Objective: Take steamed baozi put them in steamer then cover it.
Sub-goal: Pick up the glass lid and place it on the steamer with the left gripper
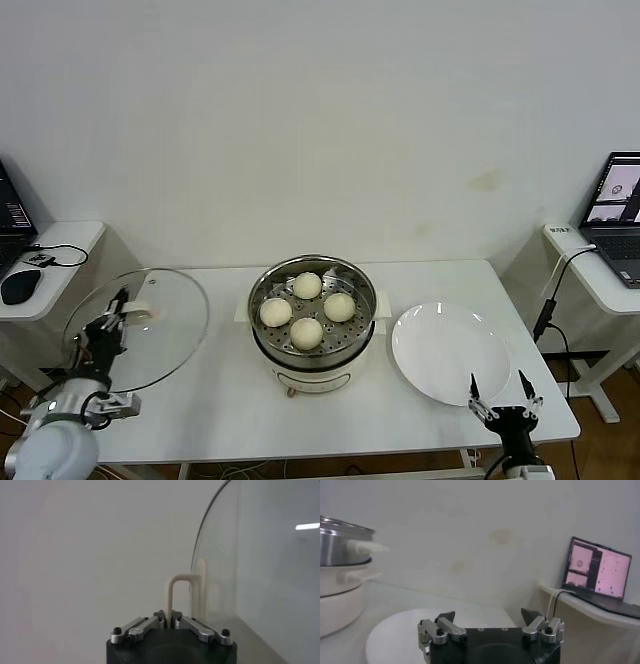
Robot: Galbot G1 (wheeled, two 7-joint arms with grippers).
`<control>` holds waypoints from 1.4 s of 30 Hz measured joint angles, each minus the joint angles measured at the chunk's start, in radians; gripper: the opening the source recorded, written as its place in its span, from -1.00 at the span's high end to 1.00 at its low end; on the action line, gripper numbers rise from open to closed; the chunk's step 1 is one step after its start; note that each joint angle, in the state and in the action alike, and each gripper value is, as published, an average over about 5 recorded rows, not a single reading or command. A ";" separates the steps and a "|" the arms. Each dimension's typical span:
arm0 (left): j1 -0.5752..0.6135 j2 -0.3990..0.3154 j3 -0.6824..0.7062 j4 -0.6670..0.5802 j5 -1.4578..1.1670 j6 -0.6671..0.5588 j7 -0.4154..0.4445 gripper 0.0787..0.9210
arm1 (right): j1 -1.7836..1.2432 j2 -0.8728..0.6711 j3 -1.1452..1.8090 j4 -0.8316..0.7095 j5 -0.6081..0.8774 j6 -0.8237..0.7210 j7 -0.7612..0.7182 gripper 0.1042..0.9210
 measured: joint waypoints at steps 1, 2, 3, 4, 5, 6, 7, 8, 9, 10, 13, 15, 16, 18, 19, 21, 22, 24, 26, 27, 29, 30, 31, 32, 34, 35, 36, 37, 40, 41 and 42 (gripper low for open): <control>-0.006 0.005 0.017 -0.020 0.001 0.015 0.012 0.85 | 0.002 0.004 -0.004 -0.003 -0.008 0.003 0.003 -0.76; -0.013 0.008 0.035 -0.038 0.003 0.030 0.024 0.85 | 0.004 0.007 -0.007 -0.007 -0.016 0.006 0.005 -0.76; -0.022 0.010 0.056 -0.054 0.006 0.045 0.036 0.85 | 0.006 0.011 -0.011 -0.011 -0.025 0.008 0.008 -0.76; -0.032 0.011 0.079 -0.067 0.010 0.060 0.048 0.85 | 0.006 0.014 -0.015 -0.014 -0.034 0.011 0.010 -0.76; -0.043 0.012 0.103 -0.078 0.014 0.074 0.060 0.85 | 0.006 0.017 -0.020 -0.017 -0.042 0.013 0.013 -0.76; -0.055 0.012 0.128 -0.087 0.019 0.089 0.071 0.85 | 0.006 0.019 -0.024 -0.020 -0.051 0.015 0.015 -0.76; -0.069 0.011 0.154 -0.093 0.024 0.102 0.082 0.85 | 0.006 0.022 -0.028 -0.023 -0.059 0.017 0.017 -0.76; -0.084 0.009 0.181 -0.097 0.030 0.116 0.093 0.85 | 0.006 0.023 -0.031 -0.026 -0.068 0.019 0.020 -0.76; -0.099 0.006 0.208 -0.100 0.037 0.129 0.104 0.85 | 0.006 0.025 -0.035 -0.029 -0.076 0.021 0.022 -0.76; -0.116 0.001 0.236 -0.102 0.045 0.142 0.115 0.85 | 0.006 0.027 -0.038 -0.032 -0.086 0.023 0.025 -0.76; -0.171 -0.021 0.317 -0.098 0.075 0.180 0.151 0.85 | 0.009 0.031 -0.047 -0.043 -0.113 0.027 0.034 -0.76; -0.208 -0.040 0.368 -0.090 0.101 0.202 0.175 0.85 | 0.011 0.033 -0.051 -0.049 -0.130 0.030 0.040 -0.76; -0.227 -0.052 0.392 -0.084 0.115 0.213 0.187 0.85 | 0.013 0.034 -0.054 -0.052 -0.139 0.030 0.043 -0.76; -0.263 -0.075 0.436 -0.072 0.145 0.232 0.211 0.85 | 0.015 0.035 -0.058 -0.058 -0.153 0.032 0.047 -0.76; -0.280 -0.088 0.456 -0.066 0.159 0.241 0.223 0.85 | 0.016 0.036 -0.061 -0.061 -0.160 0.033 0.048 -0.76; -0.313 -0.114 0.493 -0.051 0.189 0.259 0.246 0.85 | 0.017 0.036 -0.066 -0.067 -0.170 0.035 0.050 -0.76; -0.329 -0.128 0.510 -0.043 0.204 0.267 0.258 0.85 | 0.019 0.037 -0.068 -0.069 -0.175 0.036 0.051 -0.76; -0.360 -0.157 0.540 -0.027 0.232 0.282 0.280 0.85 | 0.021 0.037 -0.073 -0.075 -0.184 0.038 0.053 -0.76; -0.388 -0.187 0.568 -0.011 0.259 0.295 0.299 0.85 | 0.025 0.038 -0.077 -0.081 -0.192 0.041 0.054 -0.76; -0.401 -0.201 0.580 -0.003 0.271 0.300 0.307 0.85 | 0.026 0.038 -0.079 -0.084 -0.196 0.042 0.054 -0.76; -0.426 -0.230 0.604 0.014 0.294 0.308 0.318 0.85 | 0.029 0.038 -0.083 -0.091 -0.202 0.043 0.055 -0.76; -0.437 -0.243 0.615 0.022 0.304 0.312 0.322 0.85 | 0.030 0.038 -0.085 -0.093 -0.204 0.044 0.055 -0.76; -0.448 -0.256 0.625 0.030 0.313 0.314 0.325 0.85 | 0.030 0.039 -0.086 -0.096 -0.206 0.044 0.055 -0.76; -0.457 -0.269 0.635 0.039 0.323 0.317 0.328 0.85 | 0.031 0.039 -0.086 -0.099 -0.208 0.045 0.055 -0.76; -0.473 -0.291 0.652 0.055 0.340 0.320 0.335 0.85 | 0.032 0.039 -0.088 -0.104 -0.211 0.046 0.056 -0.76; -0.480 -0.302 0.659 0.064 0.349 0.322 0.339 0.85 | 0.033 0.039 -0.089 -0.107 -0.213 0.046 0.056 -0.76; -0.485 -0.312 0.666 0.072 0.357 0.323 0.342 0.85 | 0.033 0.039 -0.090 -0.109 -0.215 0.047 0.056 -0.76; -0.489 -0.321 0.672 0.081 0.365 0.324 0.345 0.85 | 0.033 0.039 -0.091 -0.112 -0.217 0.047 0.056 -0.76; -0.499 -0.348 0.684 0.106 0.388 0.326 0.350 0.85 | 0.035 0.039 -0.095 -0.116 -0.222 0.048 0.057 -0.76; -0.501 -0.356 0.688 0.114 0.395 0.327 0.351 0.85 | 0.036 0.039 -0.096 -0.118 -0.223 0.048 0.057 -0.76; -0.504 -0.363 0.690 0.121 0.401 0.327 0.352 0.85 | 0.036 0.039 -0.098 -0.119 -0.224 0.048 0.057 -0.76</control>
